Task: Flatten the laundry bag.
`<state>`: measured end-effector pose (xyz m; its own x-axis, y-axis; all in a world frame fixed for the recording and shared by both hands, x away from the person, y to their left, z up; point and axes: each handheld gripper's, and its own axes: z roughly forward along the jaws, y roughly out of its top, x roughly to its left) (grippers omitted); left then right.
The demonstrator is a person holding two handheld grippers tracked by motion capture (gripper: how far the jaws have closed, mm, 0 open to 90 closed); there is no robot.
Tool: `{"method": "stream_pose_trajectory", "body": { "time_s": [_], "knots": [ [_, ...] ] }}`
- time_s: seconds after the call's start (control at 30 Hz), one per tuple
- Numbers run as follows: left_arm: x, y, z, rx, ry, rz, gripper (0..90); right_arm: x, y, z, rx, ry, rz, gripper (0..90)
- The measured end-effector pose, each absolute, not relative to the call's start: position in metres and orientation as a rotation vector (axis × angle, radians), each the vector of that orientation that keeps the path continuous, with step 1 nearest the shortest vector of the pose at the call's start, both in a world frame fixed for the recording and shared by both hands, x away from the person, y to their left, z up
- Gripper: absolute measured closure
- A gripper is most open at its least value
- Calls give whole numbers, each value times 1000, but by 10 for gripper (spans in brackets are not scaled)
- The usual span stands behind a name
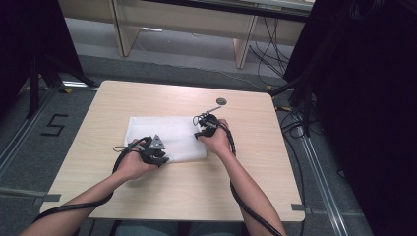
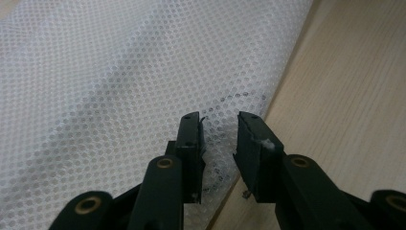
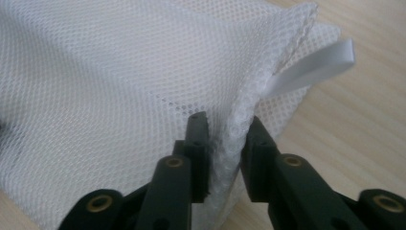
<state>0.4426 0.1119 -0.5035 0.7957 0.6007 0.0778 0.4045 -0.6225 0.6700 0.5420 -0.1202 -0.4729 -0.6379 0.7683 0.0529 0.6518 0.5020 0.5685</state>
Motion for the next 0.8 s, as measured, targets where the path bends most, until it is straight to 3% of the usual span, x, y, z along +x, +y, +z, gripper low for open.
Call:
{"method": "stream_pose_trajectory", "body": {
  "time_s": [0.13, 0.53, 0.8],
  "knots": [
    [443, 112, -505, 2321, 748, 383, 714, 533, -111, -461, 1134, 2544, 810, 819],
    [442, 111, -506, 2315, 749, 392, 758, 485, -112, -427, 869, 2582, 957, 817],
    [437, 109, -504, 2314, 762, 398, 753, 464, -111, -434, 757, 2621, 991, 817]
  ]
}}
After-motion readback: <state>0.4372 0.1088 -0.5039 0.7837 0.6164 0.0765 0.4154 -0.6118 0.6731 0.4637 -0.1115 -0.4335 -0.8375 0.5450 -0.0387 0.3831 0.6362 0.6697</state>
